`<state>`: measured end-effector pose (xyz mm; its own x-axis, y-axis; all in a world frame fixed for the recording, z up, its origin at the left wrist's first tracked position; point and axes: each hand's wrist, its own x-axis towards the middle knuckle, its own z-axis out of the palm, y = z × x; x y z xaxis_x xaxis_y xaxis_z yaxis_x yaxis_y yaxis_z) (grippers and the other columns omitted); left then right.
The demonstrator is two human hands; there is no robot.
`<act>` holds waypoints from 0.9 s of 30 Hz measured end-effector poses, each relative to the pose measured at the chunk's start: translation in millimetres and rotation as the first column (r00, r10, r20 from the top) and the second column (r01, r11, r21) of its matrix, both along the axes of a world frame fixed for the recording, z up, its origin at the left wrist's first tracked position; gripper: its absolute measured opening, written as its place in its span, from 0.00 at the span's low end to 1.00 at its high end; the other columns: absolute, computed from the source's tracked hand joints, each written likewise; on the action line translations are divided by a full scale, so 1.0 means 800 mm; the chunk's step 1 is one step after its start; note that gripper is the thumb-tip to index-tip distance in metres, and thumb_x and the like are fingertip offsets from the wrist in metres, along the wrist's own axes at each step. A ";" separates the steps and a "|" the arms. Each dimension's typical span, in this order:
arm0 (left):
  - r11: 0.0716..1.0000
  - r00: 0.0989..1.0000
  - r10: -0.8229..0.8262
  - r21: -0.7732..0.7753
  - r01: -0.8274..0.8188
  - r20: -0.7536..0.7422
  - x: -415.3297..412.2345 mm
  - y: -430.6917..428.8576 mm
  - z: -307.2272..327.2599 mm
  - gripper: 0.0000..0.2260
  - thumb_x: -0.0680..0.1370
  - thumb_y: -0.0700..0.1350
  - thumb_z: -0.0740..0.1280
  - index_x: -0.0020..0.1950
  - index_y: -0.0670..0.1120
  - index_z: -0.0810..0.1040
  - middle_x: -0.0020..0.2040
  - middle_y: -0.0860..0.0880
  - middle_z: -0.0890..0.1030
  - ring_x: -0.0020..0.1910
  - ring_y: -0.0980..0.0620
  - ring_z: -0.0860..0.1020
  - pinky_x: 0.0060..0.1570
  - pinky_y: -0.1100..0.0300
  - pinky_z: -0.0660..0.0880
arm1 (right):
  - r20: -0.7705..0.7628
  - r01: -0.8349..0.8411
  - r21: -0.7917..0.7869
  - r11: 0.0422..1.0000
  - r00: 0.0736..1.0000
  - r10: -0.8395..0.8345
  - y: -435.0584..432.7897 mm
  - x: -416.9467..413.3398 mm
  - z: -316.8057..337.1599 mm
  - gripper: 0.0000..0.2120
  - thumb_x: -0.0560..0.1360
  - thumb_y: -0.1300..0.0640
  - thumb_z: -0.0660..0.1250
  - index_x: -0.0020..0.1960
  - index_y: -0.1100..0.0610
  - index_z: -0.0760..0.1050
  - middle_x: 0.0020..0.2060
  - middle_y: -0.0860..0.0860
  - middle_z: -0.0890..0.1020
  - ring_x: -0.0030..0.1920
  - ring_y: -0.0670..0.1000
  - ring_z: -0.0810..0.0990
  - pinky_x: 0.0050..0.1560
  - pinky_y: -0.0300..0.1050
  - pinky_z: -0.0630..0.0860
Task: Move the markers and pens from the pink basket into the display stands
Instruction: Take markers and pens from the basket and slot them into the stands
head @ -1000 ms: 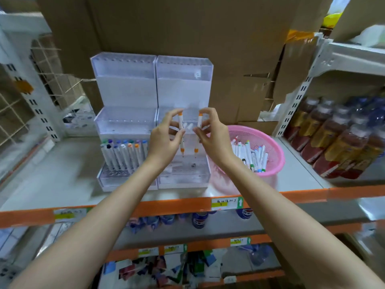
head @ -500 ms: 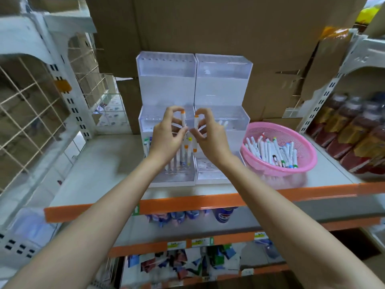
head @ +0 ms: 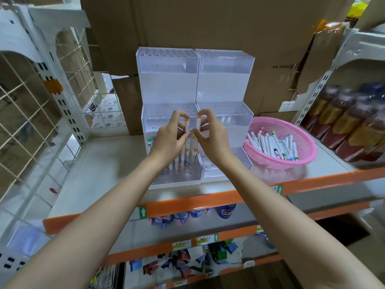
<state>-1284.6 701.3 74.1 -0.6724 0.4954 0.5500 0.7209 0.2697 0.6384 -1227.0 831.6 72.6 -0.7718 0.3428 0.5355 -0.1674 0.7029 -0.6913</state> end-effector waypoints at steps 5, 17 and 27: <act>0.999 0.998 -0.030 0.011 0.031 -0.064 -0.003 0.000 -0.002 0.16 0.73 0.36 0.71 0.58 0.42 0.72 0.41 0.51 0.80 0.38 0.58 0.79 0.43 0.68 0.77 | -0.044 0.012 -0.002 1.000 0.999 -0.012 -0.001 -0.004 -0.008 0.17 0.74 0.65 0.69 0.59 0.59 0.68 0.46 0.54 0.78 0.42 0.51 0.80 0.38 0.42 0.74; 0.998 0.999 -0.040 0.039 0.041 -0.031 -0.006 0.000 -0.003 0.12 0.72 0.39 0.73 0.53 0.44 0.76 0.40 0.49 0.83 0.42 0.55 0.82 0.47 0.57 0.80 | -0.025 0.005 0.019 1.000 1.000 -0.005 0.007 -0.005 -0.019 0.16 0.75 0.61 0.69 0.60 0.58 0.68 0.44 0.51 0.77 0.40 0.51 0.80 0.36 0.41 0.74; 0.999 0.999 -0.037 0.030 0.038 -0.033 -0.007 -0.002 -0.005 0.08 0.71 0.38 0.74 0.47 0.42 0.78 0.39 0.51 0.80 0.40 0.56 0.80 0.46 0.61 0.80 | 0.019 -0.010 0.008 1.000 1.000 0.010 0.003 0.002 -0.024 0.14 0.76 0.57 0.69 0.59 0.56 0.68 0.39 0.44 0.74 0.38 0.48 0.77 0.39 0.46 0.77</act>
<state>-1290.0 699.4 70.0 -0.6349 0.5023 0.5870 0.7509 0.2225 0.6218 -1225.3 833.8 53.7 -0.7852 0.3312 0.5232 -0.1610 0.7066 -0.6890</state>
